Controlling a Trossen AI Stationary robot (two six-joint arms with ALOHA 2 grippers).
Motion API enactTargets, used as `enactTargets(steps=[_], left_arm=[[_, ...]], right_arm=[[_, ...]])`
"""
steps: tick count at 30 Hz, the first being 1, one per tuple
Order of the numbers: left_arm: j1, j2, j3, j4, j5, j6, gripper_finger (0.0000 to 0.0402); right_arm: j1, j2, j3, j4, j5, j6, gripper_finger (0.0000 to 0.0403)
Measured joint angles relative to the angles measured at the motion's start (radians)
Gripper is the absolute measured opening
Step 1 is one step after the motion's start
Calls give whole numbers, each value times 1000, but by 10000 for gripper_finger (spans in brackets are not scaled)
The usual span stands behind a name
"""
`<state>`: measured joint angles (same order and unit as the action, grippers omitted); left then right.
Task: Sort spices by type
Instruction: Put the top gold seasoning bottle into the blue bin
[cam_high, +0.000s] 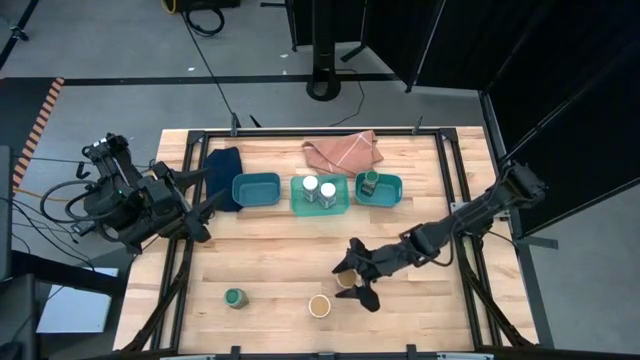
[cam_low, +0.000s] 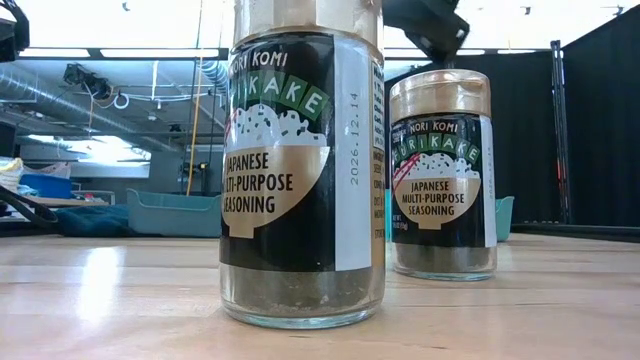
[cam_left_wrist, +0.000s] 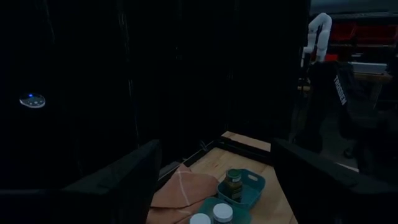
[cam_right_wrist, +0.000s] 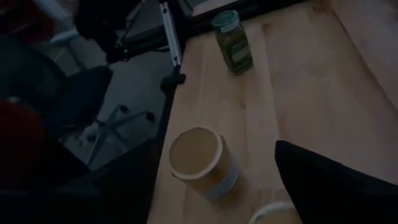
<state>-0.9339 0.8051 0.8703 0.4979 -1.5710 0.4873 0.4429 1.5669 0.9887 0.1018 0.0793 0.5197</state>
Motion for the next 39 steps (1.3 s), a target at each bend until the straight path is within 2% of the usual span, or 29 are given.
enactTargets(steps=[4,6,12,21,26,31,35,39], left_arm=[[0,0,0,4,0,-2,308],[0,0,0,4,0,-2,308],[0,0,0,3,0,-2,308],[0,0,0,4,0,-2,308],[0,0,0,4,0,-2,308],[0,0,0,3,0,-2,308],[0,0,0,3,0,-2,308],[0,0,0,3,0,-2,308]], right_arm=[[-53,0,77,-165,-154,-4,353],[-72,0,110,-270,-175,4,356],[-93,0,137,-425,-164,12,353],[-82,-33,128,-446,-83,-15,343],[-43,-135,128,-485,86,-57,341],[55,-272,128,-616,351,-48,340],[190,-379,84,-725,640,51,340],[316,-483,-70,-748,866,251,335]])
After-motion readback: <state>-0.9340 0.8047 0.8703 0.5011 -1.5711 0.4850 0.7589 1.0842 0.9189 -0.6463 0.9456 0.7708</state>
